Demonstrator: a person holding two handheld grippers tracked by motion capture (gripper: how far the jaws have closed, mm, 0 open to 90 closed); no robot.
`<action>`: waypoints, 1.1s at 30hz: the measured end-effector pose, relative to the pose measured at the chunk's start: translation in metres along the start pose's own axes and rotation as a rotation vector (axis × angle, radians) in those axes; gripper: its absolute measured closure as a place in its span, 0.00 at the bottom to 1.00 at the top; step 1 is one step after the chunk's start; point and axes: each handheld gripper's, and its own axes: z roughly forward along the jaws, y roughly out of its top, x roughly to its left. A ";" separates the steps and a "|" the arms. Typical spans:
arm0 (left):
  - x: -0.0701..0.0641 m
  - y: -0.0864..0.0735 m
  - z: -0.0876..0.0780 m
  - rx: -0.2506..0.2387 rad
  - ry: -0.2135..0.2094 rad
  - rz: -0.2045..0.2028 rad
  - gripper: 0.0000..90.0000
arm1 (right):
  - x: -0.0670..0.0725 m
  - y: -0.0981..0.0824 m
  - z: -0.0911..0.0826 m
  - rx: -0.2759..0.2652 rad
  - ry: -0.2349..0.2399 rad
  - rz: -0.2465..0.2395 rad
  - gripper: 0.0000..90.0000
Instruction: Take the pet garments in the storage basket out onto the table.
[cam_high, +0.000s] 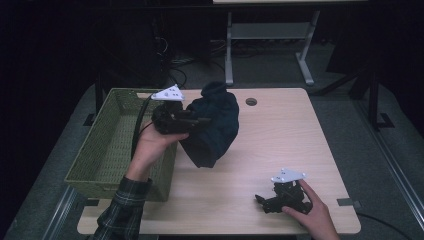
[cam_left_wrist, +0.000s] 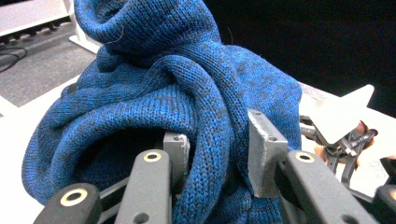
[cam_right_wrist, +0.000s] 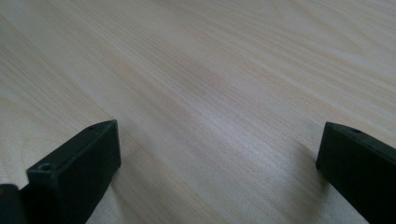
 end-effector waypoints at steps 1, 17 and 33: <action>-0.001 0.000 0.003 0.003 -0.005 0.003 0.72 | 0.000 0.000 0.000 0.000 0.000 0.000 0.00; -0.012 -0.005 0.050 0.021 -0.032 -0.009 0.72 | 0.000 0.000 0.000 0.000 0.000 0.000 0.00; -0.015 -0.033 0.116 0.107 -0.042 -0.029 0.72 | 0.000 0.000 0.000 -0.001 0.000 -0.001 0.00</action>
